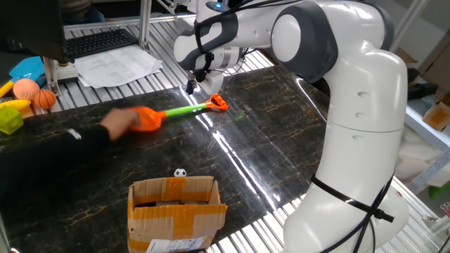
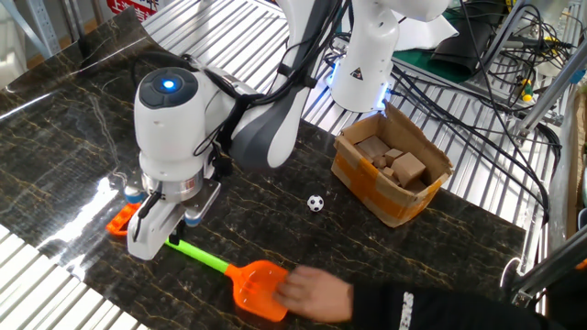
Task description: Use a shovel to scoop up an object
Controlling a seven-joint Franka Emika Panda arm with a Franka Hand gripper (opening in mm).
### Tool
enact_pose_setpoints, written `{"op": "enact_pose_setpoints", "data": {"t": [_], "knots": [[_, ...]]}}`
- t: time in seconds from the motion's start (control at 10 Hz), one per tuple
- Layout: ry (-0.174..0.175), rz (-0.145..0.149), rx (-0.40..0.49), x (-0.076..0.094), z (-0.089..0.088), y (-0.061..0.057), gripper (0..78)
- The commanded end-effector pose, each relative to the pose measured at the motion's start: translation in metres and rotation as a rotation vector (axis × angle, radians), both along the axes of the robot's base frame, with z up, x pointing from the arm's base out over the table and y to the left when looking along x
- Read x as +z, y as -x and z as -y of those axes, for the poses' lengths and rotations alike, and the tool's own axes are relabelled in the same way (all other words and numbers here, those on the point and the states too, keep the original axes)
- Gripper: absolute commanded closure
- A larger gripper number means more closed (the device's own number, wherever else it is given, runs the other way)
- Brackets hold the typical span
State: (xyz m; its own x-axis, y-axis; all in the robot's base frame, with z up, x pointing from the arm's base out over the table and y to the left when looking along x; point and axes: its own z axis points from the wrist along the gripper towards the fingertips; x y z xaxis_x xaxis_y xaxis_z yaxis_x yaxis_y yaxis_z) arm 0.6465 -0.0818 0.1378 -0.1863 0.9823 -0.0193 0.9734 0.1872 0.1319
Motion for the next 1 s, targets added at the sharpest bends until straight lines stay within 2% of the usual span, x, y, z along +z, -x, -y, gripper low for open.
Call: {"op": "enact_pose_setpoints", "data": {"t": [0.1, 0.7, 1.0], "knots": [[0.003, 0.002, 0.007, 0.0019, 0.0009, -0.0043, 77.6], [0.015, 0.001, 0.03, 0.0021, 0.0013, -0.0043, 77.6], [0.023, -0.006, 0.06, 0.0076, 0.0011, -0.0048, 77.6]]}}
